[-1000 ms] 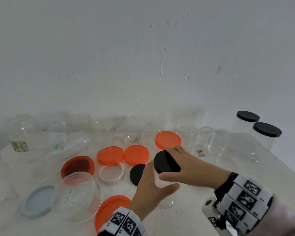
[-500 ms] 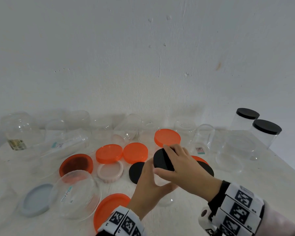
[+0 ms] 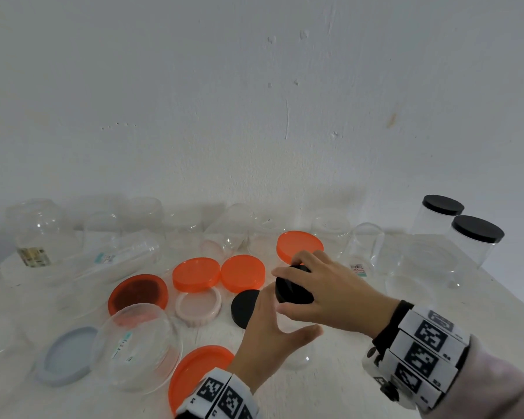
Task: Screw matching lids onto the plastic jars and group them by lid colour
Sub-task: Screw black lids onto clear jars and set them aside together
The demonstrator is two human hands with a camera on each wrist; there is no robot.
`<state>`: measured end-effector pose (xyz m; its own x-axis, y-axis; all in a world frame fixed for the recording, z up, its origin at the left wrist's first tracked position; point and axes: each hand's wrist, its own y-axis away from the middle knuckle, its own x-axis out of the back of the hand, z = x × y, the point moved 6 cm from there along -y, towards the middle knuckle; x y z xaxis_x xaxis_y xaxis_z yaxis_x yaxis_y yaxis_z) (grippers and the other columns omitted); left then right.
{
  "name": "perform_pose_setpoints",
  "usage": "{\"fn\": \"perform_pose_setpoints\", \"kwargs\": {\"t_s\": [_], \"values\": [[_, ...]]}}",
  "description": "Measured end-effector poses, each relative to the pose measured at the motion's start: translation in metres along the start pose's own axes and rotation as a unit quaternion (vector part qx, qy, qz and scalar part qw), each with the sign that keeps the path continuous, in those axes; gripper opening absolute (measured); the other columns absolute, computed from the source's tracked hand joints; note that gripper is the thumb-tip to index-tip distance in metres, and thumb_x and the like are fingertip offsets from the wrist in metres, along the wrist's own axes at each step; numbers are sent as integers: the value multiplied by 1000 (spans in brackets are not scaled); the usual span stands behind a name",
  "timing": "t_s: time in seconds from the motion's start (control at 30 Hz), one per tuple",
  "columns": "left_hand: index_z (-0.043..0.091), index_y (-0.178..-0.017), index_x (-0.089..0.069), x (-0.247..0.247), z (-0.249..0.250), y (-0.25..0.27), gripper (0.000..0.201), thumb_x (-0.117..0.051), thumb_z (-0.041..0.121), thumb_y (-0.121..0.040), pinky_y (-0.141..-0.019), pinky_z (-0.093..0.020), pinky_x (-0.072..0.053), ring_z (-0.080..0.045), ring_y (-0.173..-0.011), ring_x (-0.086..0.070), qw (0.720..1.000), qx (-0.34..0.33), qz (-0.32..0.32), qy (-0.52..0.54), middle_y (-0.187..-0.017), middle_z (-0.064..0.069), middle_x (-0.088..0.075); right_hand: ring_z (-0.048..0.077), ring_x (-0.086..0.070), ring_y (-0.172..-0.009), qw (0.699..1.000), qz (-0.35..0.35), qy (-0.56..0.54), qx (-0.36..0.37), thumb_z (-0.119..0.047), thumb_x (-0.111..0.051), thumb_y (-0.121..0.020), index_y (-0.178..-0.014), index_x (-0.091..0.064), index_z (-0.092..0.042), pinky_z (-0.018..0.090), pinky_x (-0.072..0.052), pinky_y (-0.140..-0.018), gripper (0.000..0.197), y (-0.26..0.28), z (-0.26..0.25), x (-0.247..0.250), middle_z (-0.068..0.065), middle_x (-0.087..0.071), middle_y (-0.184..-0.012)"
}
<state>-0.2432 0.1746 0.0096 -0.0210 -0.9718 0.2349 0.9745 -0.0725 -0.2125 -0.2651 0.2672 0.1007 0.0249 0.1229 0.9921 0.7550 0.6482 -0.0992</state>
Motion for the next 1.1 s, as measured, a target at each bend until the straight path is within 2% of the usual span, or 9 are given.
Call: {"fn": "perform_pose_setpoints", "kwargs": {"t_s": [0.17, 0.33, 0.47, 0.63, 0.8, 1.1], "values": [[46, -128, -39, 1, 1, 0, 74, -79, 52, -66, -92, -18, -45, 4, -117, -50, 1000, -1, -3, 7, -125, 23, -51, 18, -39, -107, 998, 9, 43, -44, -65, -33, -89, -138, -36, -36, 25, -42, -84, 57, 1, -6, -3, -4, -42, -124], [47, -128, -39, 3, 4, 1, 74, -78, 51, -65, -87, -10, -43, 7, -117, -49, 1000, 6, -19, 11, -126, 24, -50, 20, -40, -109, 994, 11, 70, -87, -63, -28, -91, -138, -33, -33, 27, -44, -87, 56, 1, -10, -6, 0, -41, -125], [42, -132, -38, 3, 6, 1, 74, -80, 41, -71, -95, -18, -45, 3, -119, -49, 1000, 8, -21, 3, -128, 22, -50, 21, -39, -109, 991, 8, 81, -103, -61, -26, -92, -139, -32, -32, 29, -43, -89, 55, 2, -11, -7, 2, -41, -126], [39, -132, -41, 3, 8, 2, 72, -80, 38, -71, -97, -21, -46, 1, -118, -50, 1000, 7, -17, 2, -127, 20, -52, 21, -38, -111, 990, 8, 83, -113, -61, -23, -92, -140, -31, -33, 29, -41, -92, 56, 4, -10, -10, 1, -39, -128], [38, -129, -43, 3, 9, 3, 69, -81, 39, -71, -90, -12, -45, 6, -114, -50, 1000, -2, -4, 0, -123, 22, -53, 20, -37, -113, 988, 21, 77, -130, -61, -21, -92, -140, -30, -34, 30, -39, -95, 56, 3, -9, -14, 0, -38, -130], [38, -131, -43, 2, 4, 3, 74, -83, 31, -70, -98, -28, -48, -1, -117, -52, 999, 0, -1, 46, -125, 18, -54, 18, -31, -114, 984, 60, 39, -162, -62, -27, -91, -138, -32, -40, 31, -33, -97, 52, 6, -7, -21, -8, -35, -129]]}}
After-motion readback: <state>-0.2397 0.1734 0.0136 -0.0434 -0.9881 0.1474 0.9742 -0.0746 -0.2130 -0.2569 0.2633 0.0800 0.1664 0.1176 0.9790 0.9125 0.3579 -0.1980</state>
